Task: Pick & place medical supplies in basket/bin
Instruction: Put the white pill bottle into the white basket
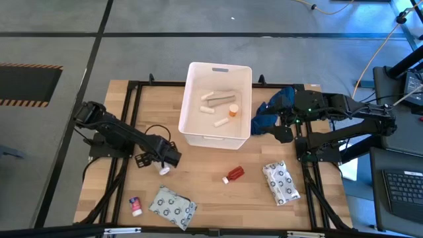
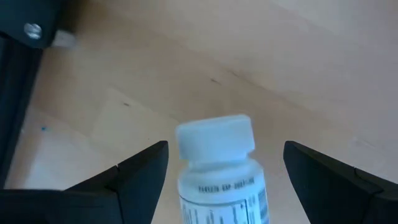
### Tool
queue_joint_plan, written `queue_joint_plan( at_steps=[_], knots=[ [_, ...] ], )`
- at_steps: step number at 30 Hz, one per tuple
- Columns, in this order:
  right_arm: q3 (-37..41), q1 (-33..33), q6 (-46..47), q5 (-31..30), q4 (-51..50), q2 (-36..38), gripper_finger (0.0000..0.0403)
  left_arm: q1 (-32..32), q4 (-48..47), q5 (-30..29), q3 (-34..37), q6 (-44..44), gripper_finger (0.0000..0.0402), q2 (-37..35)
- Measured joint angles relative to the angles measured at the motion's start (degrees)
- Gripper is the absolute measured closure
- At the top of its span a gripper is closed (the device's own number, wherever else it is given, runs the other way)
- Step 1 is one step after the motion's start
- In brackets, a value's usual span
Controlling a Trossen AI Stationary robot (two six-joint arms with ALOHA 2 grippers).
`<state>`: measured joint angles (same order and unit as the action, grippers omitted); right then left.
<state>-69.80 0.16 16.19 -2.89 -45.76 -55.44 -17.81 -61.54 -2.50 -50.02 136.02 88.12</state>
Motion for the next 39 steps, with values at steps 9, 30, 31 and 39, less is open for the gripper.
queue_joint_plan(
  at_steps=[9, 30, 31, 39],
  knots=[
    [0.0, 0.0, -0.2, 0.0, -2.4, 0.0, 0.0052, -0.6, 2.5, 3.8, 2.5, 0.7, 0.0091, 0.0],
    [0.0, 0.0, -1.6, 0.0, -2.9, 0.0, 0.0052, -0.8, 10.7, 1.8, 8.1, -2.5, 0.0204, -0.3],
    [0.0, 0.0, -1.6, 0.0, -2.9, 0.0, 0.0052, -0.8, 10.6, 1.7, 8.1, -2.9, 0.0204, -0.3],
    [0.0, 0.0, -1.5, 0.0, -2.9, 0.0, 0.0052, -0.8, 10.3, 0.1, 8.3, -7.5, 0.0196, -1.1]
  ],
)
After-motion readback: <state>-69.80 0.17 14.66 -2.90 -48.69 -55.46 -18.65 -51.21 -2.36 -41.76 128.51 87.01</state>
